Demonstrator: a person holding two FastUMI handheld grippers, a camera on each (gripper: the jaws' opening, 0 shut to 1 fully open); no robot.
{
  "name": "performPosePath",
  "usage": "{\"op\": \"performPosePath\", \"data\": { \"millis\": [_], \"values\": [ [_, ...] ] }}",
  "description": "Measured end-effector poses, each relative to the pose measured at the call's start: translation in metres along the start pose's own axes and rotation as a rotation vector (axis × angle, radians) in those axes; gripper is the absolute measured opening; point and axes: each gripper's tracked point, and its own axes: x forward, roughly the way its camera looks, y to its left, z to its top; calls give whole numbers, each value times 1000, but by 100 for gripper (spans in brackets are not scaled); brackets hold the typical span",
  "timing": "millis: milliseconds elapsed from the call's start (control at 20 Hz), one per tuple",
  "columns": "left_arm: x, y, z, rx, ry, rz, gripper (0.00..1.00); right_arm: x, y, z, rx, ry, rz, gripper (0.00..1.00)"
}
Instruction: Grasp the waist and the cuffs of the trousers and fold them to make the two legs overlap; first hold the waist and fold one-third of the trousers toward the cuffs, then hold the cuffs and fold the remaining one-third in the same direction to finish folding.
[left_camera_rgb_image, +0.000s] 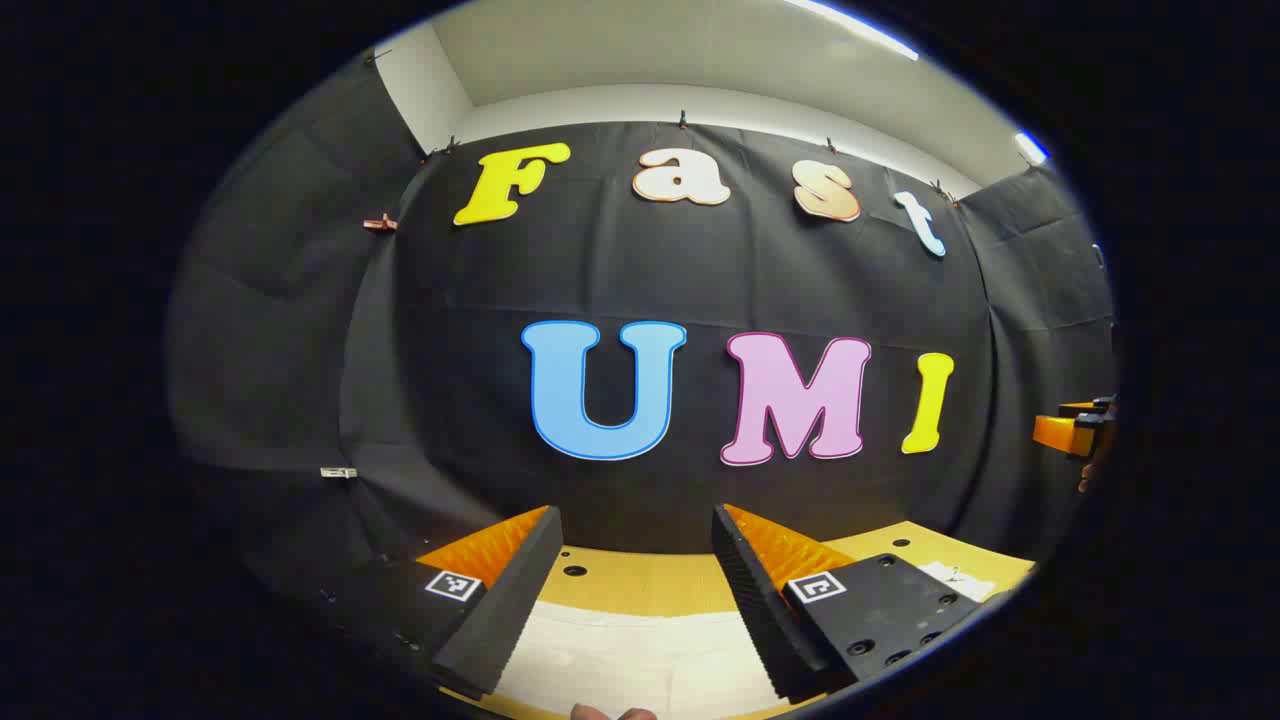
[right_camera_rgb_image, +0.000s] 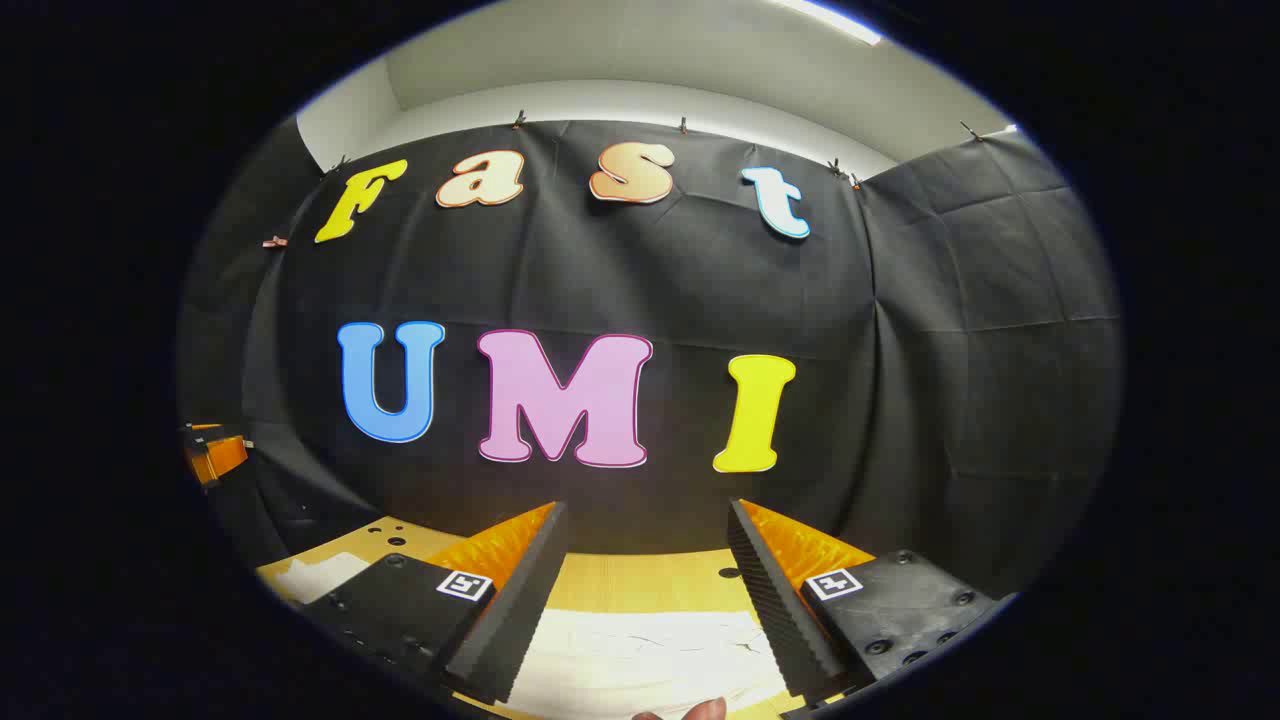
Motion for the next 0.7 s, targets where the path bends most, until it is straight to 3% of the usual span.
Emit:
{"op": "performPosePath", "data": {
  "millis": [450,700],
  "values": [
    [-5,-8,-2,40,5,-40,95,-3,1,-3,-17,14,4,97],
    [-5,-8,1,141,-16,-54,96,-5,3,-6,-103,5,24,97]
  ]
}}
